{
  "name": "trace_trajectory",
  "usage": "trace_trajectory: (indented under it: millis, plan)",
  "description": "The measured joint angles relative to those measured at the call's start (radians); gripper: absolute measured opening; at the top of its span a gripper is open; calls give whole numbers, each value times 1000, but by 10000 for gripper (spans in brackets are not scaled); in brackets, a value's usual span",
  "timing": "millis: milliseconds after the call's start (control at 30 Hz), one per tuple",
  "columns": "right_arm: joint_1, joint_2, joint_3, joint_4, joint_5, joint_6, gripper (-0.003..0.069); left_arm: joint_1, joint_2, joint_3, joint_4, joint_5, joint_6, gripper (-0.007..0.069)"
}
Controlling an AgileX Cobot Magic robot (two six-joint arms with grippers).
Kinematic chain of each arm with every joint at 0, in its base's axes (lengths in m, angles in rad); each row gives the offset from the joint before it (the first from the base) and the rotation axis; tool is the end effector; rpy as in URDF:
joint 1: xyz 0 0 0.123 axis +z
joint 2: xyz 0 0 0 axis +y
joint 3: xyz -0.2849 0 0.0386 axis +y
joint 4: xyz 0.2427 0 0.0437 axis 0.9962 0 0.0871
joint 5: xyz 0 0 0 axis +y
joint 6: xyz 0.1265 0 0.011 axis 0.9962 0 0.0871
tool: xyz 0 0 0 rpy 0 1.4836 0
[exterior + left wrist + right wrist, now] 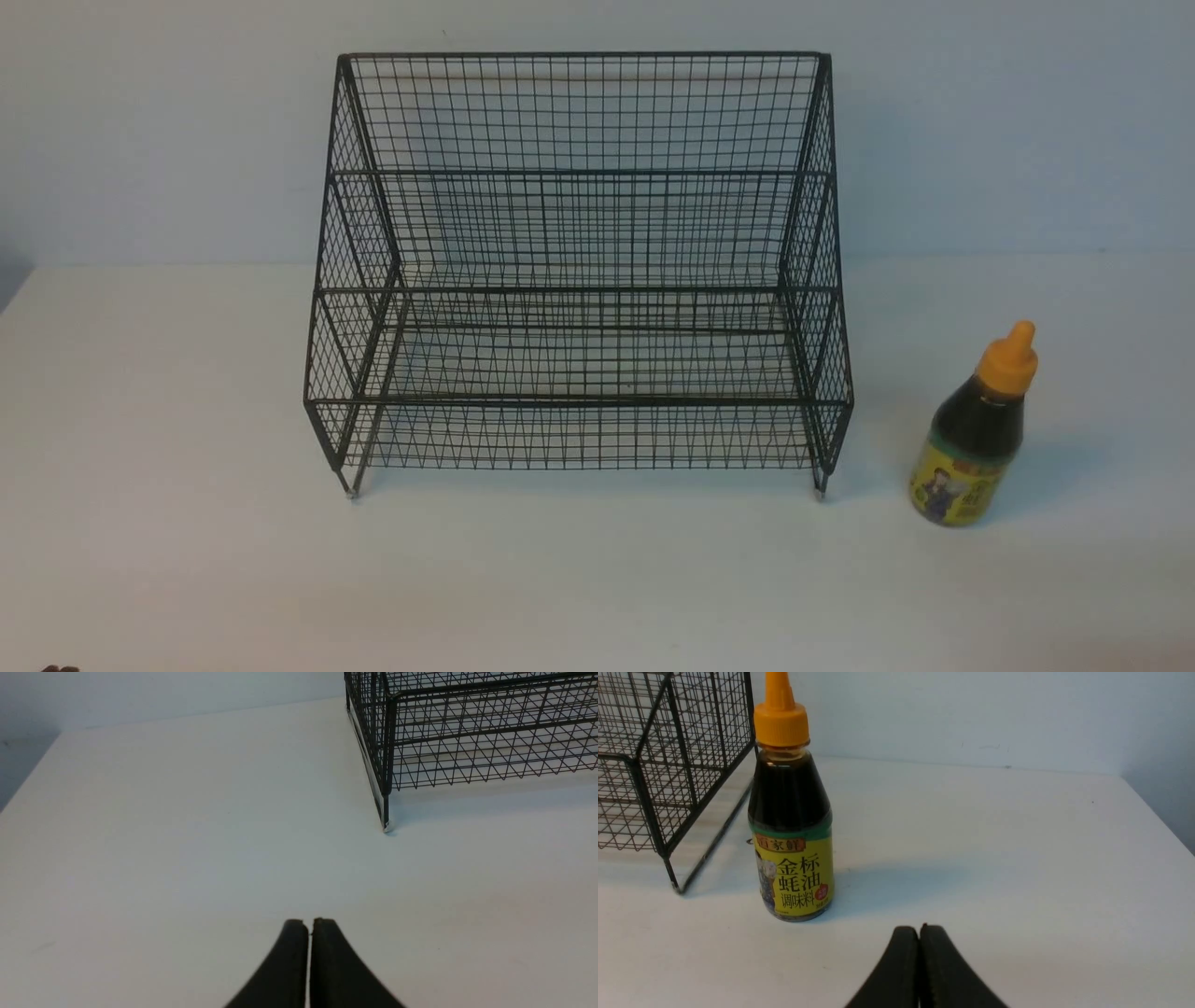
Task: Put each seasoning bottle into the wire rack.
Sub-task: Use the right arm to grab the condiment bottle closest to it
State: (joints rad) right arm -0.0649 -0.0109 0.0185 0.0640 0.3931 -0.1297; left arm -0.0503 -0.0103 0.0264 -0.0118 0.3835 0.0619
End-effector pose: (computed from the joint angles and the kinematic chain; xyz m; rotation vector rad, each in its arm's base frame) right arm 0.0785 -0.0020 0.1612 -0.0221 1.8839 -0.0698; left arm 0.0788 -0.0045 0.1594 0.0983 1.8806 -0.0037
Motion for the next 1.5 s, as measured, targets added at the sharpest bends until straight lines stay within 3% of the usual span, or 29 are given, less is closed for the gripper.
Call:
trace_trajectory:
  millis: [133, 267, 333, 433, 533, 767, 967, 1000, 1233, 1333, 1500]
  plan:
    - [-1, 0, 1, 8, -8, 0, -15, 0, 0, 0, 0, 0, 0, -5]
    - [-1, 0, 11, 46, -129, 7, -15, 0, 0, 0, 0, 0, 0, -5]
    - [-1, 0, 11, 77, -295, 59, -15, 0, 0, 0, 0, 0, 0, -5]
    - [-1, 0, 11, 101, -418, 155, -15, 0, 0, 0, 0, 0, 0, -5]
    - [-1, 0, 11, 104, -471, 250, -15, 0, 0, 0, 0, 0, 0, -5]
    - [-1, 38, 11, 94, -587, 304, -15, 0, 0, 0, 0, 0, 0, -5]
    - [9, 282, -25, 6, -716, 336, -15, 0, 0, 0, 0, 0, 0, -5]
    - [36, 433, -94, -64, -747, 339, -15, 0, 0, 0, 0, 0, 0, -5]
    - [142, 842, -249, -168, -994, 341, -10, 0, 0, 0, 0, 0, 0, -5]
    - [192, 1044, -295, -183, -1121, 341, 29, 0, 0, 0, 0, 0, 0, -5]
    - [205, 1235, -340, -191, -1183, 341, 165, 0, 0, 0, 0, 0, 0, -5]
